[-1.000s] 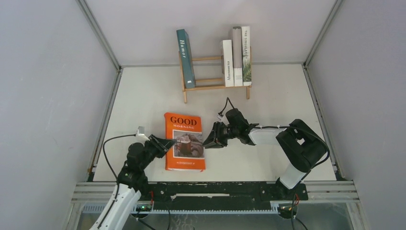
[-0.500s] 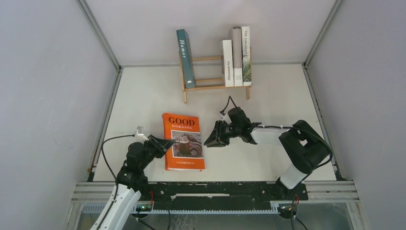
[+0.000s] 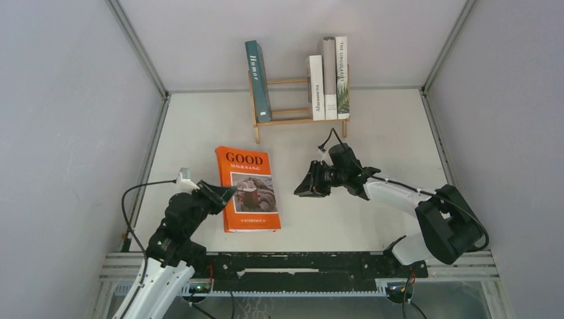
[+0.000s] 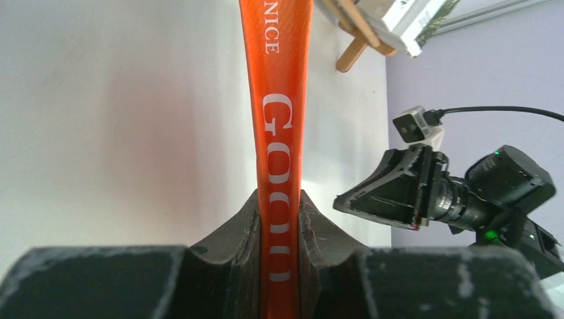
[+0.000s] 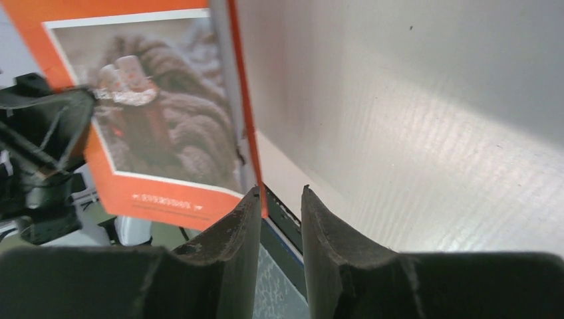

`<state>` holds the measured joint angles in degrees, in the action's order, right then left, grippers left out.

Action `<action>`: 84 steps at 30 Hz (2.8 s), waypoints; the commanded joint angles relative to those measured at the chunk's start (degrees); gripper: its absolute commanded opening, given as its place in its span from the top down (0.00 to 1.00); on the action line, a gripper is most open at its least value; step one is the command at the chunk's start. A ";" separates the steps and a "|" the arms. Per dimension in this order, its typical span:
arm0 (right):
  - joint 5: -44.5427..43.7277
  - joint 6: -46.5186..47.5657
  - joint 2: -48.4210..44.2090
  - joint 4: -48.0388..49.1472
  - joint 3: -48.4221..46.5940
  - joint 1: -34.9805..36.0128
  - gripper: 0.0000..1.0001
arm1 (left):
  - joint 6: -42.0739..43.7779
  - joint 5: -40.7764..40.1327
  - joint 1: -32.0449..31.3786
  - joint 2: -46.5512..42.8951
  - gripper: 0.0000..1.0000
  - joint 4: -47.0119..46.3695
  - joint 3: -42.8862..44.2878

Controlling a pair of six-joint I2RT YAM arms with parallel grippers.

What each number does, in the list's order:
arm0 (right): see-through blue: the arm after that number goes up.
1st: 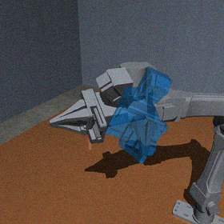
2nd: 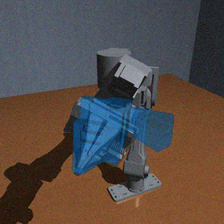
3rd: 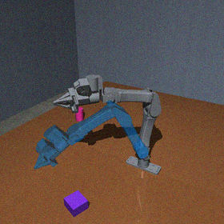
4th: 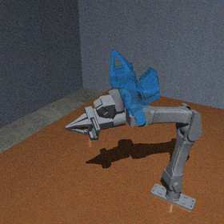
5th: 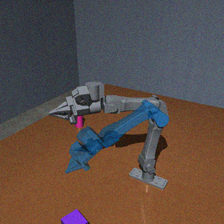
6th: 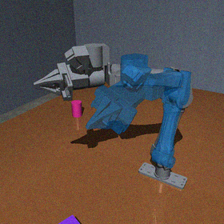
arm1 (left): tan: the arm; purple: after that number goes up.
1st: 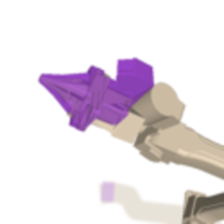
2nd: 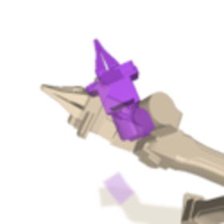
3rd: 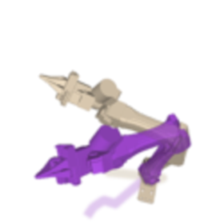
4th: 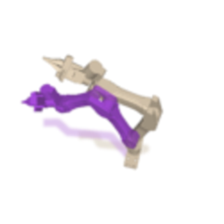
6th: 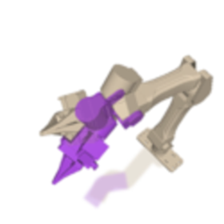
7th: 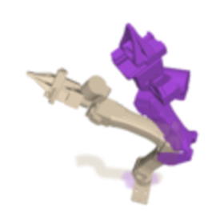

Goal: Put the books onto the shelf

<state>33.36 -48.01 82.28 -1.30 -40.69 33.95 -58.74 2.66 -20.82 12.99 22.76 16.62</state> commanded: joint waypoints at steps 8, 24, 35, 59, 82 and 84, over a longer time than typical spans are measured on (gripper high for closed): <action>-7.08 5.34 -8.55 -7.22 2.29 -0.54 0.64 | 4.18 -22.83 -18.50 5.78 0.78 1.01 18.79; -16.57 9.52 -21.18 -16.86 4.11 -3.40 0.64 | 22.17 -43.17 -31.16 35.70 0.77 -1.92 46.64; -19.15 9.97 -23.21 -17.83 4.13 -4.41 0.64 | 34.70 -47.39 -31.13 50.57 0.77 -12.08 59.65; -21.28 11.59 -25.67 -19.36 4.12 -6.98 0.64 | 58.59 -47.83 -23.89 81.83 0.75 -40.45 74.85; -20.29 13.15 -16.12 -13.68 4.21 -8.19 0.64 | 62.93 -39.60 -14.87 99.12 0.75 -57.84 74.69; -20.12 13.34 -15.49 -13.18 4.26 -8.34 0.64 | 63.04 -39.28 -14.42 99.82 0.75 -59.06 74.23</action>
<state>12.62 -36.32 66.02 -18.13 -36.45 26.26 3.03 -38.28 -36.27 112.57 -28.82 87.55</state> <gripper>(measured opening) 0.361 0.256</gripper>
